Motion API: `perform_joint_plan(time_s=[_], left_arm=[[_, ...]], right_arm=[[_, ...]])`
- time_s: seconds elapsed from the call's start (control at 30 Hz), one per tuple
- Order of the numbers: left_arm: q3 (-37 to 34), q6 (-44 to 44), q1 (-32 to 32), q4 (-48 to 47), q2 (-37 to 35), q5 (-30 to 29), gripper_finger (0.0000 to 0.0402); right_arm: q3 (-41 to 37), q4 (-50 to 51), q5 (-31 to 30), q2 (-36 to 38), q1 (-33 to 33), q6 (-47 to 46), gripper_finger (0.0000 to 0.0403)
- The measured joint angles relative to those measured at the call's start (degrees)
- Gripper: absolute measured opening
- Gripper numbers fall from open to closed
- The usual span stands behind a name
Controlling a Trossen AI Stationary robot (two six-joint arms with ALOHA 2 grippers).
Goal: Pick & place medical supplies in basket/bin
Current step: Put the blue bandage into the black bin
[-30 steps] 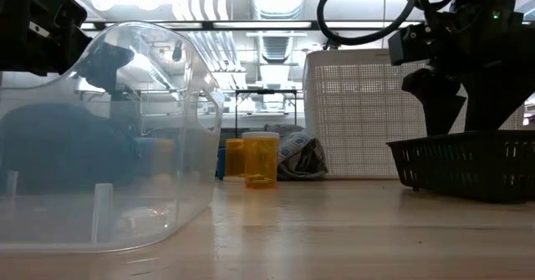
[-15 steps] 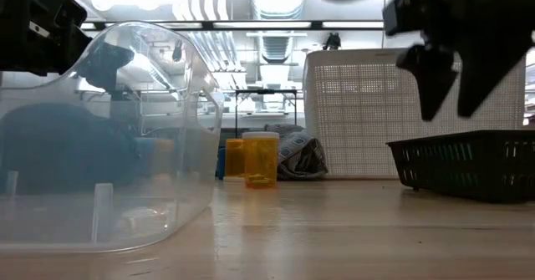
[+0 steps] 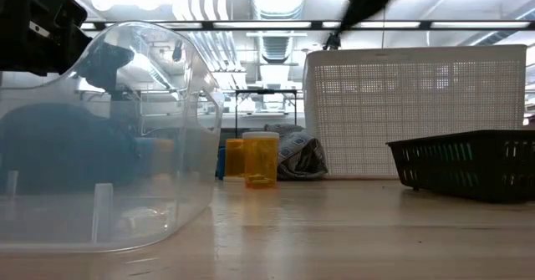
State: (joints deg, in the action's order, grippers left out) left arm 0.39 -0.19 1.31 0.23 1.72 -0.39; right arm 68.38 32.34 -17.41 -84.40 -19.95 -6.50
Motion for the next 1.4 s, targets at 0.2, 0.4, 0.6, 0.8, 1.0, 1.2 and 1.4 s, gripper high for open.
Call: perform_joint_plan(time_s=[0.2, 0.4, 0.6, 0.8, 1.0, 1.2, 1.4], left_arm=[[0.0, 0.0, 0.0, 0.0, 0.0, 0.0, 0.0026], [0.0, 0.0, 0.0, 0.0, 0.0, 0.0, 0.0026], [0.0, 0.0, 0.0, 0.0, 0.0, 0.0, 0.0026], [0.0, 0.2, 0.0, 0.0, 0.0, 0.0, 0.0026], [0.0, 0.2, 0.0, 0.0, 0.0, 0.0, 0.0026], [0.0, 0.2, 0.0, 0.0, 0.0, 0.0, 0.0026], [0.0, 0.2, 0.0, 0.0, 0.8, -0.1, 0.0026]], right_arm=[[-0.5, -13.1, -3.8, -0.1, 3.4, 5.1, 0.0298], [-0.7, -14.5, -3.4, -0.1, 9.1, 1.9, 0.0291], [-0.8, -16.7, -3.2, -0.1, 12.0, 0.1, 0.0292], [-0.6, -17.8, -3.1, -0.1, 12.1, 0.3, 0.0290], [0.5, -18.2, 0.7, -0.1, 12.1, -3.6, 0.0288], [1.8, -22.3, -0.2, -2.7, 12.1, -3.2, 0.0288], [4.8, -30.3, -5.9, -10.4, 12.1, -4.0, 0.0288]])
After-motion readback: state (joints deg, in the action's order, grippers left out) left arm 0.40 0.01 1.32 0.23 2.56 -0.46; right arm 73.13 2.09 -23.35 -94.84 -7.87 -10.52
